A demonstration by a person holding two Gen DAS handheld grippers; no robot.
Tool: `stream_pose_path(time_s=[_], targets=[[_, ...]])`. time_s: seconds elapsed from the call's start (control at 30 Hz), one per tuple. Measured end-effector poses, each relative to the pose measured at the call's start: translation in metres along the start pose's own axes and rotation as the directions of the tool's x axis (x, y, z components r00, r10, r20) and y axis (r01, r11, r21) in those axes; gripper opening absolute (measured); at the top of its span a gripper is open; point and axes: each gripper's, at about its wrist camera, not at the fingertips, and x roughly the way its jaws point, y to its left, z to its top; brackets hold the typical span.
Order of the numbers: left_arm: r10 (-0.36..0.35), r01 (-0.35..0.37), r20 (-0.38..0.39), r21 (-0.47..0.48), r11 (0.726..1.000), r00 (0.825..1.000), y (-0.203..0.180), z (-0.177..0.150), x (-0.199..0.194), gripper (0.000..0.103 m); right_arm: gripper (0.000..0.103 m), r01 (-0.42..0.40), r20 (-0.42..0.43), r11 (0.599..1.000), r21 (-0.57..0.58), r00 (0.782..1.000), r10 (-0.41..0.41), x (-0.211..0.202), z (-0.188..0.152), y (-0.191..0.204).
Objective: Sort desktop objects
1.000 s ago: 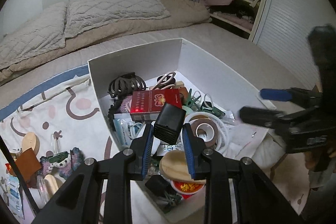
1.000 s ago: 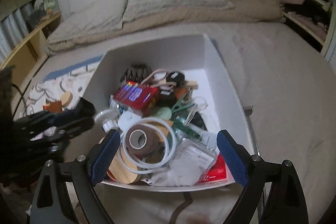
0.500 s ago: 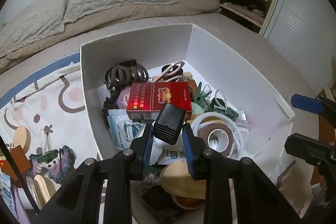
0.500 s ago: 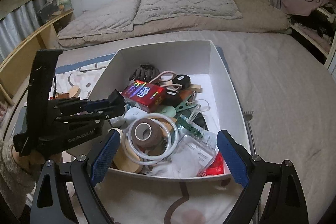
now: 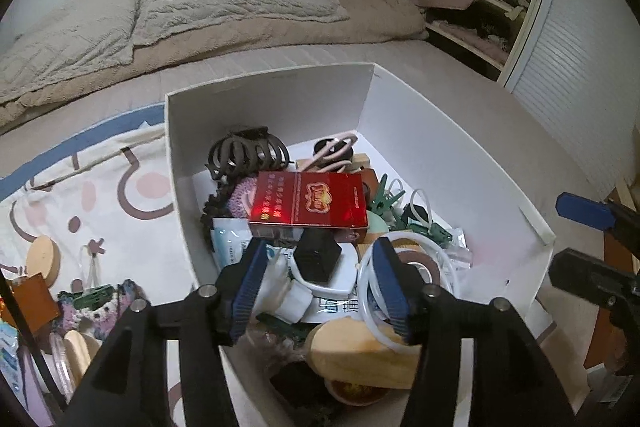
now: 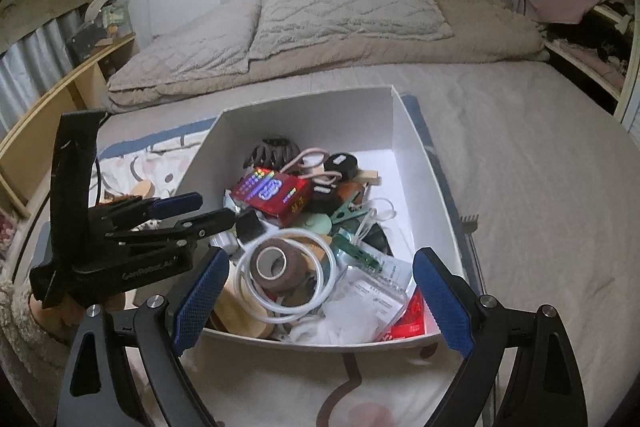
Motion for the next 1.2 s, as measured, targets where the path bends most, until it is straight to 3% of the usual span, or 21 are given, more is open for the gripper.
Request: stream_pose_path(time_s=[0.1,0.4,0.87,1.2], targets=[[0.006,-0.006,0.024,0.002,1.000,1.000,0.001,0.000,-0.012,0.069,0.103,0.008,0.041,1.000,0.005,0.999,-0.008,-0.010,0.001,0.003],[0.063,-0.062,0.090,-0.016,0.998,0.994,0.009,0.004,-0.066,0.095,0.103,0.064,0.068,0.998,0.015,0.996,-0.065,-0.041,0.009,0.023],[0.089,-0.077,0.193,-0.068,0.995,0.977,0.023,-0.003,-0.154,0.102,0.103,0.082,0.153,0.996,0.027,0.985,-0.085,-0.093,0.000,0.050],[0.115,-0.113,0.266,-0.025,0.993,0.957,0.010,-0.023,-0.215,0.102,0.103,0.108,0.220,0.994,-0.014,0.970,-0.102,-0.124,-0.013,0.083]])
